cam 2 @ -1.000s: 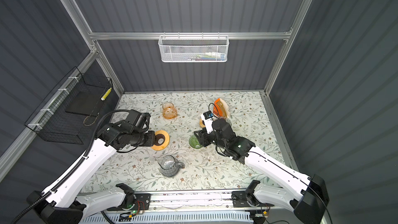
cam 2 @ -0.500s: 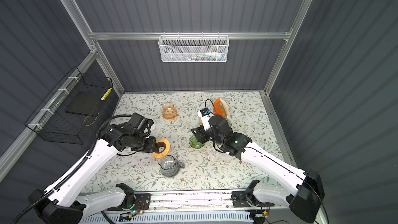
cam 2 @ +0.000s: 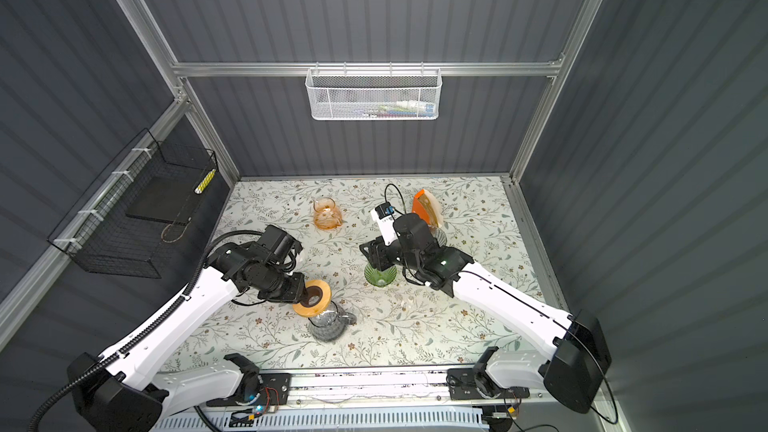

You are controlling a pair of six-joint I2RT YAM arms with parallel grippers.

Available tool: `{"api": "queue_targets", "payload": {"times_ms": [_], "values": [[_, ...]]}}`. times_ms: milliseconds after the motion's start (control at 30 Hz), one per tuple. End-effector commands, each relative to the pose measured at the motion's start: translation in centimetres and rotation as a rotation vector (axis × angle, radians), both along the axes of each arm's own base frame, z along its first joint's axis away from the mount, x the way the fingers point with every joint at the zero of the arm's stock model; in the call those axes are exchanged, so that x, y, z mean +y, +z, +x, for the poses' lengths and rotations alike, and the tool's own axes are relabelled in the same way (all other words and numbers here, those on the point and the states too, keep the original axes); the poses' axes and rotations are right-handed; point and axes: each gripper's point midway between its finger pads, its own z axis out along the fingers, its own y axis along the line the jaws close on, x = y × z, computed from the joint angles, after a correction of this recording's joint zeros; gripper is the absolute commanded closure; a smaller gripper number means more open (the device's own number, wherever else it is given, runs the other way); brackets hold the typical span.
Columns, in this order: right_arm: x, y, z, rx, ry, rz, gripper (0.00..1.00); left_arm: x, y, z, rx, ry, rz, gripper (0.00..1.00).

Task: Place the coffee filter in the dripper
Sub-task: 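Lift the wooden ring with the left gripper and carry it toward the grey pitcher, then lower the wooden ring onto the grey glass pitcher's mouth with the left gripper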

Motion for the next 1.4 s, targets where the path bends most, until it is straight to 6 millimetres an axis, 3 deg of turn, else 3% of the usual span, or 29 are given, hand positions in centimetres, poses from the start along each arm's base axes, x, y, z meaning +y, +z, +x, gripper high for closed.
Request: {"api": "queue_targets", "payload": {"times_ms": [0, 267, 1367], "values": [[0.0, 0.6, 0.3, -0.015, 0.004, 0.025, 0.44, -0.9, -1.0, -0.5, 0.038, -0.018, -0.027, 0.84], [-0.6, -0.1, 1.0, -0.002, -0.027, 0.027, 0.44, -1.9, -1.7, -0.6, 0.027, -0.020, -0.041, 0.85], [-1.3, -1.3, 0.7, 0.017, -0.052, 0.035, 0.44, -1.5, -4.0, -1.5, 0.047, -0.023, 0.047, 0.83]]}}
